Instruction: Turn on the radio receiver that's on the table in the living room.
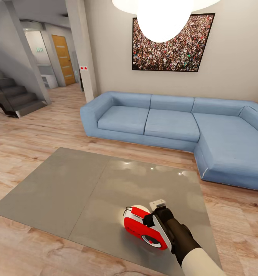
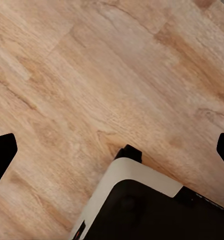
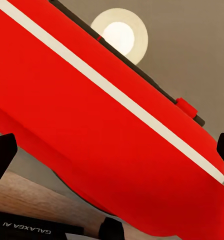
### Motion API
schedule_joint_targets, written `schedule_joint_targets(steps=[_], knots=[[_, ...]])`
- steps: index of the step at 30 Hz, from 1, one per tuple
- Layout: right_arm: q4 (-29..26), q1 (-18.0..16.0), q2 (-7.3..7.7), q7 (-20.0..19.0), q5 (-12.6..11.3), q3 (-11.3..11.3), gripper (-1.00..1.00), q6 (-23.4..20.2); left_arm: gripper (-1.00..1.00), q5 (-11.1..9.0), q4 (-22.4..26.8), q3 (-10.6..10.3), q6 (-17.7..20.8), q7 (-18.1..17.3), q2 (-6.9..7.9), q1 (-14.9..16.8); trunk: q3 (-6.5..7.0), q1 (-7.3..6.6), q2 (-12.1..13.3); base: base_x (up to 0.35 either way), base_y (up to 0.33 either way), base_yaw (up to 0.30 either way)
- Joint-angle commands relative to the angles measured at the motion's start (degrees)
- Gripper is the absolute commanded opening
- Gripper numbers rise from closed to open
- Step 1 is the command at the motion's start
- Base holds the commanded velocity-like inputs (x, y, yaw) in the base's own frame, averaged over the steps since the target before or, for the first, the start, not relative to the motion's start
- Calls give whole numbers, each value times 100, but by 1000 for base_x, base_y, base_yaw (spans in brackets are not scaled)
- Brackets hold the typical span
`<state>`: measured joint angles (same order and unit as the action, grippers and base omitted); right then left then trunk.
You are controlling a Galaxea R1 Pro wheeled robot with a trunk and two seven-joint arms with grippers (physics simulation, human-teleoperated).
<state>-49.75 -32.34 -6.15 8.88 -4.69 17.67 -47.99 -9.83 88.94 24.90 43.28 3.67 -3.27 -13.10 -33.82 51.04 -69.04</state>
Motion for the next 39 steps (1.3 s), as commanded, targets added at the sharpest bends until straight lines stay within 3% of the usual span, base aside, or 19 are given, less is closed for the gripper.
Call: schedule_joint_targets(steps=[1, 39], knots=[[0, 0, 0, 0, 0, 0, 100, 0, 100, -1, 0, 7, 1, -3, 3, 0, 0, 0, 0, 0, 0, 0], [-1, 0, 0, 0, 3, 0, 100, 0, 100, -1, 1, 5, 5, -7, -33, 0, -18, 22, -40, 0, 0, 0]])
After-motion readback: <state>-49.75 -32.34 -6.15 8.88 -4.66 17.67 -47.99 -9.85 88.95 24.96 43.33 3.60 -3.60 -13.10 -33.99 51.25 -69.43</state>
